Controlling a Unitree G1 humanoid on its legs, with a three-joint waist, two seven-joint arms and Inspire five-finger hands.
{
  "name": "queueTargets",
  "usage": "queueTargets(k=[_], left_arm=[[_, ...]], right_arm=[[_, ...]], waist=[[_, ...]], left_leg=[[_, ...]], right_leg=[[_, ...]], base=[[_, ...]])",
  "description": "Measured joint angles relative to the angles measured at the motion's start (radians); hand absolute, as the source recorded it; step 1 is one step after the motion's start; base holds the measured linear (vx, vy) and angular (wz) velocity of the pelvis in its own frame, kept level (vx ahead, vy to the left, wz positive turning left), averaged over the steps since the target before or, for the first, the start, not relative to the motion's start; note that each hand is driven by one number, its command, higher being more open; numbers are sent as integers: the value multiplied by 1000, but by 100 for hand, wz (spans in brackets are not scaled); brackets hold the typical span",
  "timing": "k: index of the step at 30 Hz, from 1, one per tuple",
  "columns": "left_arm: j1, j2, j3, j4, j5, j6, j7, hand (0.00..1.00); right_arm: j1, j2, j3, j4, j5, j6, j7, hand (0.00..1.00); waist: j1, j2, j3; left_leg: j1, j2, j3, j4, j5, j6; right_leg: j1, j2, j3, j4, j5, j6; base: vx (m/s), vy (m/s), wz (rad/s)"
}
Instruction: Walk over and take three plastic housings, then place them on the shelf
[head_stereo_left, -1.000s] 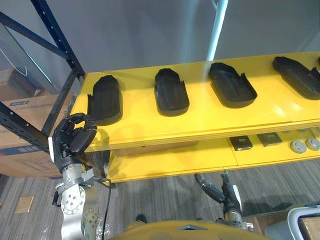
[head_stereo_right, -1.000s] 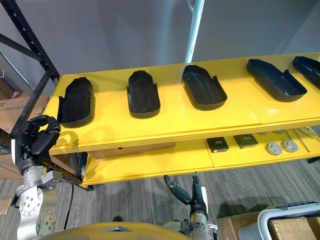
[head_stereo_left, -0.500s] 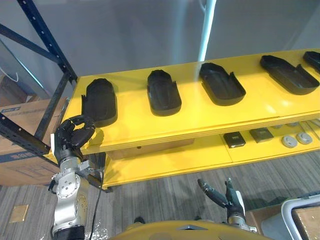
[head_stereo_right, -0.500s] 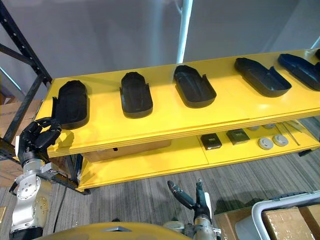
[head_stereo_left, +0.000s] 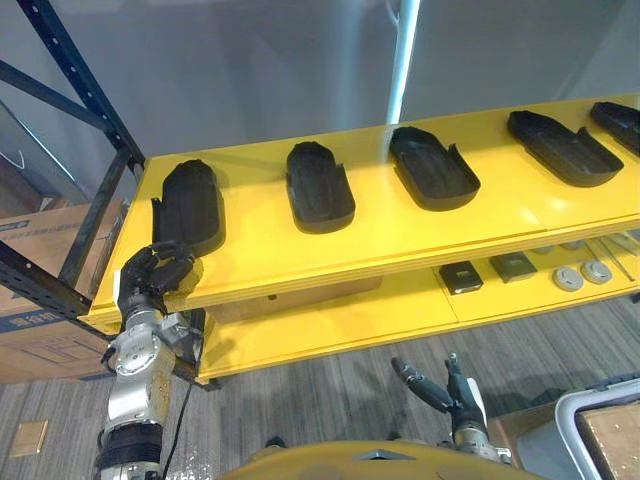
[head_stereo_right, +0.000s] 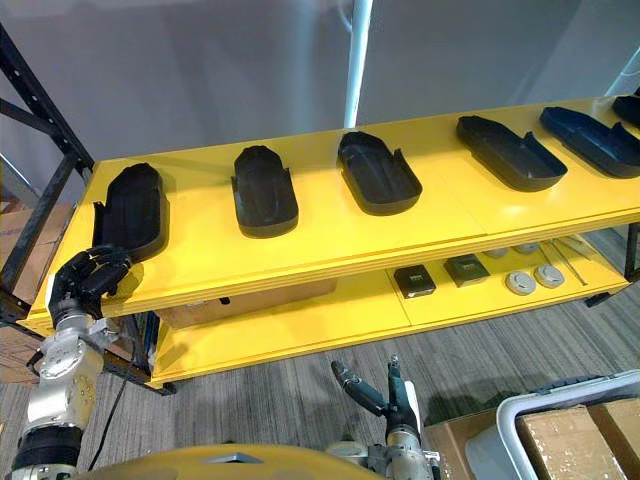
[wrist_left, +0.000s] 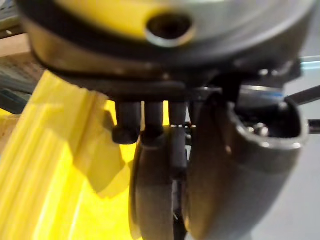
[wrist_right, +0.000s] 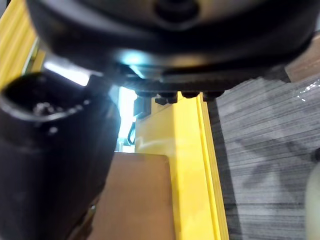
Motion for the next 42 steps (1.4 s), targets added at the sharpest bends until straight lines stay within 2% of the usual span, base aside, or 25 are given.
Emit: queueTargets(k=[6, 10, 23, 26, 27, 28, 31, 32, 34, 36, 39, 42], left_arm=[[-34, 34, 1, 42, -36, 1, -12, 0], [-81, 52, 1, 70, -43, 5, -14, 0], [-122, 71, 2, 110, -57, 13, -32, 0], [-107, 67, 1, 71, -89, 12, -17, 0], [-74, 53, 2, -2, -109, 11, -4, 100], [-53, 38, 5, -54, -114, 11, 4, 100], [117, -85, 9, -388, -120, -12, -3, 100], [183, -137, 6, -496, -121, -27, -24, 100], [263, -192, 0, -618, -122, -41, -76, 100], [328, -214, -7, -701, -155, -58, -164, 100], [354, -225, -18, -756, -160, -90, -235, 100], [353, -225, -37, -768, -151, -102, -234, 100]], right_arm=[[1, -2, -2, 0, 0, 2, 16, 100], [4, -2, -2, 0, -1, 3, 16, 100], [9, -3, 0, 0, -1, 2, 15, 100], [11, -2, 0, 0, -2, 2, 9, 100], [12, 0, -3, 0, -1, 3, 5, 100], [13, 1, -7, 0, -2, 3, 4, 100], [16, 9, -25, -1, -3, 3, -10, 100], [17, 15, -40, -3, -3, 3, -14, 100], [17, 17, -61, -5, -4, 3, -17, 100], [21, 22, -82, -7, -4, 3, -17, 100], [24, 23, -99, -7, -6, 3, -17, 100], [23, 23, -99, -7, -8, 2, -17, 100]], waist=[[2, -3, 3], [0, -14, 16], [-2, -12, 17], [-1, -12, 18], [0, -14, 18], [0, -13, 18], [4, -12, 22], [6, -6, 26], [8, 6, 33], [10, 19, 41], [25, 28, 39], [26, 28, 38]], left_leg=[[0, 2, 14, 0, -1, -2], [-2, 2, 14, 0, -3, -5], [0, -2, 15, 3, -6, -9], [-1, -2, 13, 1, -5, -8], [-3, -3, 11, 0, -5, -7], [-3, -3, 11, 0, -5, -7], [-7, -7, 1, 1, -6, -7], [-8, -7, -2, 2, -6, -7], [-8, -7, -5, 2, -6, -7], [-8, -7, -18, 0, -5, -7], [-12, -5, -27, 0, -4, -6], [-20, -5, -34, 1, -1, -3]], right_leg=[[-10, -4, -39, 0, 4, -5], [-11, -3, -41, 1, 8, -6], [-10, -3, -43, 2, 9, -5], [-10, -5, -45, 3, 9, -6], [-10, -7, -46, 3, 7, -8], [-11, -6, -48, 3, 7, -8], [-9, -6, -56, 5, 6, -10], [-8, -6, -59, 5, 6, -10], [-5, -6, -65, 4, 5, -11], [4, -5, -77, 2, 3, -13], [5, -2, -87, 1, 0, -16], [3, -3, -95, 0, -1, -18]], base=[[-14, -1, -8], [9, -1, 0], [26, -1, 0], [0, 0, 0], [0, 0, 0], [8, -6, 7], [27, -5, 8], [29, -1, 7], [14, -5, 8], [-7, -12, 16], [-9, -12, 10], [-7, -7, 6]])
